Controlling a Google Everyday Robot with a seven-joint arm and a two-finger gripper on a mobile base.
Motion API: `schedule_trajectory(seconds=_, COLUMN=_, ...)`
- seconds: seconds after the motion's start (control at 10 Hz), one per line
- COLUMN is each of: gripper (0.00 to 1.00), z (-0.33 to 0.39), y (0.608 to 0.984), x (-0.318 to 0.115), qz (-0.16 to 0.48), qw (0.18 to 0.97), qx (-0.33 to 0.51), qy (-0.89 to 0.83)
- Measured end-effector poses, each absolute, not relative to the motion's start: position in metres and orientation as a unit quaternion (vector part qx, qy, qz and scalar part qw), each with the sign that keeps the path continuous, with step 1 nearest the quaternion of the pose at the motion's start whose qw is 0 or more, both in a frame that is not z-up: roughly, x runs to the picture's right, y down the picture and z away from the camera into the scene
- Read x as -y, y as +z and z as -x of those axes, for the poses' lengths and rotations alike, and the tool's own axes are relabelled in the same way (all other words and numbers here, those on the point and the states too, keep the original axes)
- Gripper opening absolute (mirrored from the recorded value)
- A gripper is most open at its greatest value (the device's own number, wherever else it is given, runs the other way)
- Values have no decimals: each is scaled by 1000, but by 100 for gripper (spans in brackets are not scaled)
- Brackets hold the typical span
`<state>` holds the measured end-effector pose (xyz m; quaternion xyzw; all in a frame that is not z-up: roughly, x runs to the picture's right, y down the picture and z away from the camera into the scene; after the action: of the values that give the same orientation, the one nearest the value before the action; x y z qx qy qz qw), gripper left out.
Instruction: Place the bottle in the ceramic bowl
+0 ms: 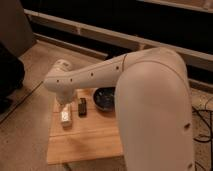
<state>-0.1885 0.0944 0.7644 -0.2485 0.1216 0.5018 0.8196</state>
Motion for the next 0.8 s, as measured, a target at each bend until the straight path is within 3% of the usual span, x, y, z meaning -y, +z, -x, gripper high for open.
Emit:
schedule_trajectory(seconds=0.4, gripper=65, z=204, y=798, x=-109, qz=278, qw=818, qx=-145, qy=482)
schedule_trajectory(seconds=0.8, gripper=65, z=234, y=827, x=-90, qz=296, qw=796, qx=-89, qy=520)
